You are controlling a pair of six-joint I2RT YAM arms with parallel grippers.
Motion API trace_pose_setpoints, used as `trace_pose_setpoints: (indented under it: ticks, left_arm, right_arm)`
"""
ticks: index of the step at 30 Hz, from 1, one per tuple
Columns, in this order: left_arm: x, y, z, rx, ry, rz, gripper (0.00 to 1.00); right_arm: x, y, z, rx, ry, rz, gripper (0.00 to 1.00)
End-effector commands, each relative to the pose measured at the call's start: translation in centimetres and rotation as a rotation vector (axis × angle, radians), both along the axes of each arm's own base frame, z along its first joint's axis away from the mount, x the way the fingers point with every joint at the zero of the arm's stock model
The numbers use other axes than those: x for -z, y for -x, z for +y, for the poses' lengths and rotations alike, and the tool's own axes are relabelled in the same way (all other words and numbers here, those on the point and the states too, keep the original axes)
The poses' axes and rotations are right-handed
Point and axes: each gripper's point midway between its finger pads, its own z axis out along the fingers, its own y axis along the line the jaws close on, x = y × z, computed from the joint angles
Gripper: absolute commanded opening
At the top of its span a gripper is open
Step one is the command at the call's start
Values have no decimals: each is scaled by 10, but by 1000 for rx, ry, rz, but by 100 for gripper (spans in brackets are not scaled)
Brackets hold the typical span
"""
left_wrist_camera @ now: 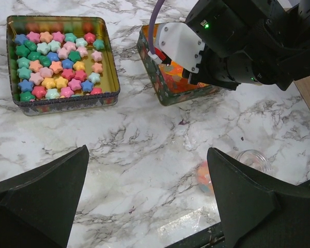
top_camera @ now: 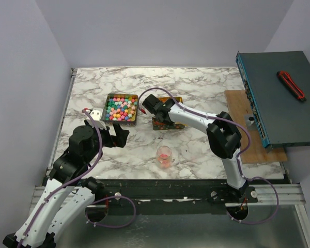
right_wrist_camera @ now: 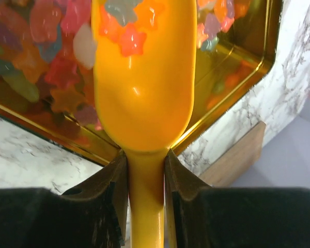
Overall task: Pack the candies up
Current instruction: Scoop the fake candies from the storage box.
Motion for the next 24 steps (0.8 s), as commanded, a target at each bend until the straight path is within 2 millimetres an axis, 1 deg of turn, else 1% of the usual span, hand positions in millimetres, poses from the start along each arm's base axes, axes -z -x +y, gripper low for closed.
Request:
trace_pose_setpoints:
  ticks: [1,7,11,16,23,24]
  left_arm:
    - [7,-4,2,-16,-25,10,99]
    - [10,-5,2,-17,-31,19,99]
    - [11,-6,2,-19,-35,23,99]
    - [12,-6,2,-23,-39,27,99]
    - [16,-8,2,-24,-48,38,99]
    - [16,-8,2,-25,-50,41,99]
  right_arm:
    - [28,11,29,-31,-127,74,1]
    - [29,0,48,-2,-241,43,1]
    - [28,-8,56,29,-330,26,1]
    - [28,-14,57,95,-444,27,1]
    - [35,-17,58,182,-594,52,1]
    - [34,-18,59,188,-618,49,1]
